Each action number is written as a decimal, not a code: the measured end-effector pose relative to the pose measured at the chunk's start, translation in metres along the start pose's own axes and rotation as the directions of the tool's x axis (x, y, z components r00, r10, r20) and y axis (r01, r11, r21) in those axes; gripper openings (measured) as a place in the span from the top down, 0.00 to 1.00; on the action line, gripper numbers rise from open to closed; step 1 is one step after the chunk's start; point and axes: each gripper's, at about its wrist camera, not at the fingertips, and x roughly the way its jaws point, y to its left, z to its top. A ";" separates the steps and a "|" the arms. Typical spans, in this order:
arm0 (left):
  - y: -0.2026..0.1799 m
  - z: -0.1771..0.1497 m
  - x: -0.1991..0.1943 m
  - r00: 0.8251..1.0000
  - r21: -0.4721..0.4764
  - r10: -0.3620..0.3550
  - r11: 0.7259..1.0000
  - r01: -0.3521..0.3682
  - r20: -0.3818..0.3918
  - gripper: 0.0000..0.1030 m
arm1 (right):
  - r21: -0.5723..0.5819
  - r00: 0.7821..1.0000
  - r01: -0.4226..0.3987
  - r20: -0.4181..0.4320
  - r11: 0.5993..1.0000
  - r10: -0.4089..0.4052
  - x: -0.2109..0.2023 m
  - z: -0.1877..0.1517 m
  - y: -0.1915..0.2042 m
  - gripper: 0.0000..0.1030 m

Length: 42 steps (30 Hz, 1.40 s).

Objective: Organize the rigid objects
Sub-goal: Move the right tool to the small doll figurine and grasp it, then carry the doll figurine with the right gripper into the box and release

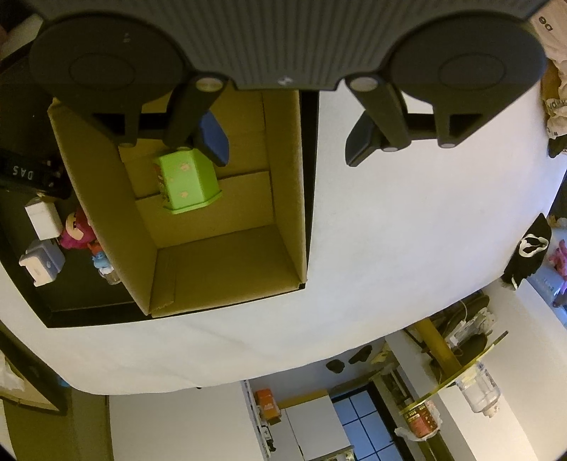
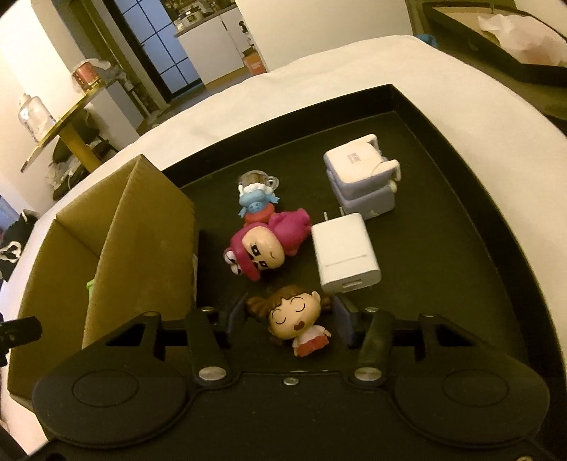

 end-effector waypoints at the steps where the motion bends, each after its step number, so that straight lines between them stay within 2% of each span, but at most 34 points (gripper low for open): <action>1: 0.000 0.000 0.000 1.000 -0.003 -0.003 1.000 0.003 0.000 0.31 | -0.005 1.000 -0.004 0.006 1.000 0.004 -0.002 0.001 0.001 0.60; 6: 0.003 0.000 -0.002 1.000 -0.021 -0.015 1.000 0.015 0.006 0.31 | -0.009 1.000 0.015 -0.011 1.000 -0.015 -0.005 0.000 0.000 0.60; 17: 0.011 -0.004 -0.007 0.998 -0.042 -0.051 0.998 0.052 0.027 0.31 | -0.028 0.999 0.035 0.014 0.999 -0.035 -0.029 0.010 0.005 0.60; 28: 0.025 -0.008 -0.009 0.995 -0.093 -0.089 0.991 0.093 0.047 0.31 | -0.093 0.997 0.047 0.071 0.995 -0.040 -0.056 0.030 0.038 0.60; 35: 0.038 -0.011 -0.006 0.990 -0.154 -0.128 0.979 0.135 0.052 0.32 | -0.177 0.995 0.045 0.099 0.983 -0.028 -0.067 0.041 0.066 0.60; 42: 0.043 -0.013 -0.004 0.988 -0.161 -0.140 0.976 0.148 0.063 0.39 | -0.267 0.993 0.013 0.115 0.964 0.019 -0.073 0.045 0.095 0.60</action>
